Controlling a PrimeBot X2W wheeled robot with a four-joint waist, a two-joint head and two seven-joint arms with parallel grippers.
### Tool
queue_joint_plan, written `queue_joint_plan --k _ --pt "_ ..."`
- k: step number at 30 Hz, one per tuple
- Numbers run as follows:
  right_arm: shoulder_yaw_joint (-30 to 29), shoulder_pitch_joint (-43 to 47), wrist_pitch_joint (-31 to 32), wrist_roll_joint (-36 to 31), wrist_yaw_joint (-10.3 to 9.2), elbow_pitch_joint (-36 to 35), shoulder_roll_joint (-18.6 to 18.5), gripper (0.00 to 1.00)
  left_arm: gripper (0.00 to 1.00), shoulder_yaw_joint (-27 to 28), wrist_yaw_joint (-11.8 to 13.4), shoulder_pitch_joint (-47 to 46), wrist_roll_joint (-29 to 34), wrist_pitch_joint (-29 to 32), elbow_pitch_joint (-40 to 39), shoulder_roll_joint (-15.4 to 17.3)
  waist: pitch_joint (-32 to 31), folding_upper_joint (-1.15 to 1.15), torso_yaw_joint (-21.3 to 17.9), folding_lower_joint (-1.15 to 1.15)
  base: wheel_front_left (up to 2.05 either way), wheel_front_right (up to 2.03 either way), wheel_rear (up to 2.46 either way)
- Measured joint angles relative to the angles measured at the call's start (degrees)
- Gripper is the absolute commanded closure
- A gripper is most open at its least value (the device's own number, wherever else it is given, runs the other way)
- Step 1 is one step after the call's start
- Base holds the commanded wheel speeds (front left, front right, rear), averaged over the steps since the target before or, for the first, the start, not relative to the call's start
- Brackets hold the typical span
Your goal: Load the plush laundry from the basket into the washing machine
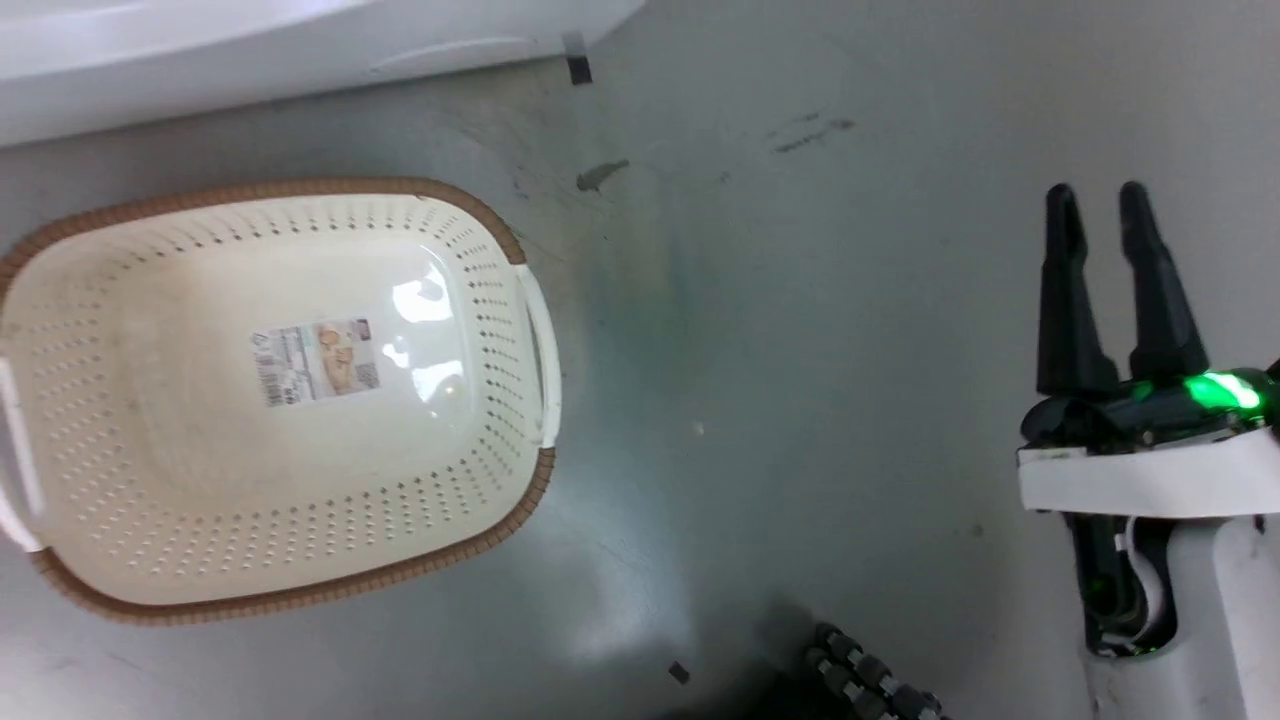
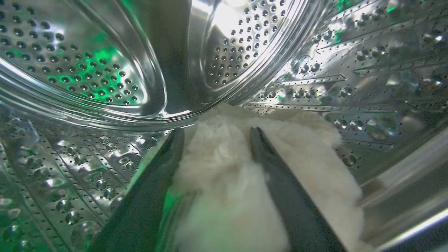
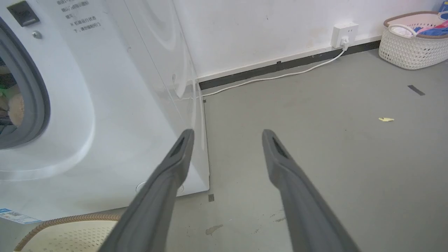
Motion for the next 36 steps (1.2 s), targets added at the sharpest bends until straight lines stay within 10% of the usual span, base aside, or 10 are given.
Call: queue_joint_plan --k 17,36 --pt "-5.47 3.97 0.0 -10.93 0.0 1.9 0.0 0.0 0.0 0.04 0.4 26.09 -7.91 -15.34 1.35 -8.6 -18.06 0.0 7.46 -0.02 0.0 0.0 0.0" --pt "-7.21 15.18 0.0 -16.05 0.0 3.6 0.0 0.0 0.0 11.38 12.65 78.78 -8.51 -15.5 -45.39 -12.76 -41.69 0.0 21.88 -0.02 0.0 0.0 0.0"
